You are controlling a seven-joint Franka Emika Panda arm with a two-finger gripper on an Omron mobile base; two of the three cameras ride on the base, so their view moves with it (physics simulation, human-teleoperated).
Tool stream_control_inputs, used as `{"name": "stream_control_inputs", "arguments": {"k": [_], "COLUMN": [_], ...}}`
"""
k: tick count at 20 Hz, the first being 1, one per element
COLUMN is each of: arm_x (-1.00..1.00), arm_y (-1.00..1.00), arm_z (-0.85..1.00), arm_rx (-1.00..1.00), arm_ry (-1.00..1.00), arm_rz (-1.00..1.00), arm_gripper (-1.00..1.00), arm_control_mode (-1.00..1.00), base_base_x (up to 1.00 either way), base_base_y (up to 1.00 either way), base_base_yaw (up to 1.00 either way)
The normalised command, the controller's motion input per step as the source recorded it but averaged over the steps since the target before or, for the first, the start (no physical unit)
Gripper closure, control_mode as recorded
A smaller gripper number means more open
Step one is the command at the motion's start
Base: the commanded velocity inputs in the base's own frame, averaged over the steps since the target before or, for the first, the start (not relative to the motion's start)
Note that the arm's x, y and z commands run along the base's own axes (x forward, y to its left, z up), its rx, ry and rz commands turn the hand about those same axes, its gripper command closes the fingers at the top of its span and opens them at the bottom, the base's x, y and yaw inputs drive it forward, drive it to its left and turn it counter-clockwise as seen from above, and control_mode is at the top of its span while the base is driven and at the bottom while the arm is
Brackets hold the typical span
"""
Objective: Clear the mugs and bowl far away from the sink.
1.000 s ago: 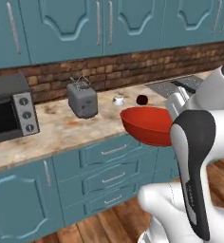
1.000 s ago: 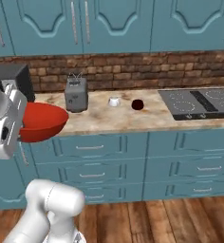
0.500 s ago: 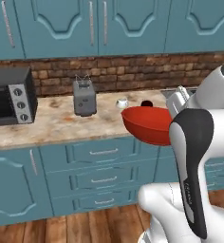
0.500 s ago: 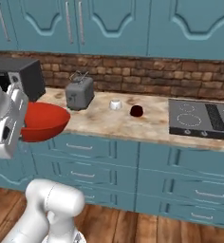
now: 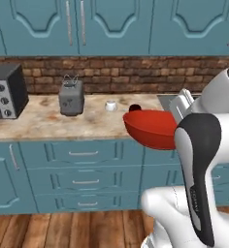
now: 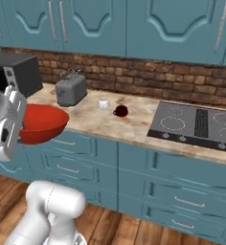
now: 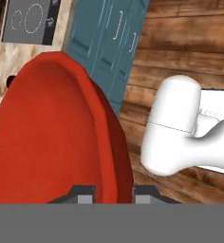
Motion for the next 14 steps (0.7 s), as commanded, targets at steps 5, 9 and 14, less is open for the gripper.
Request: {"name": "stream_control_inputs", "arguments": {"k": [5,9,14], "arm_x": [0.0,0.0,0.0], "arm_y": [0.0,0.0,0.0], "arm_z": [0.0,0.0,0.0], "arm_rx": [0.0,0.0,0.0], "arm_ry": [0.0,0.0,0.0], "arm_rz": [0.0,0.0,0.0], "arm_gripper": [1.0,1.0,1.0], "arm_control_mode": [1.0,1.0,1.0], "base_base_x": [0.47,0.76,0.78], "base_base_y": [-0.61,0.02,0.38], "base_base_yaw": [-0.29,-0.3,-0.24]}}
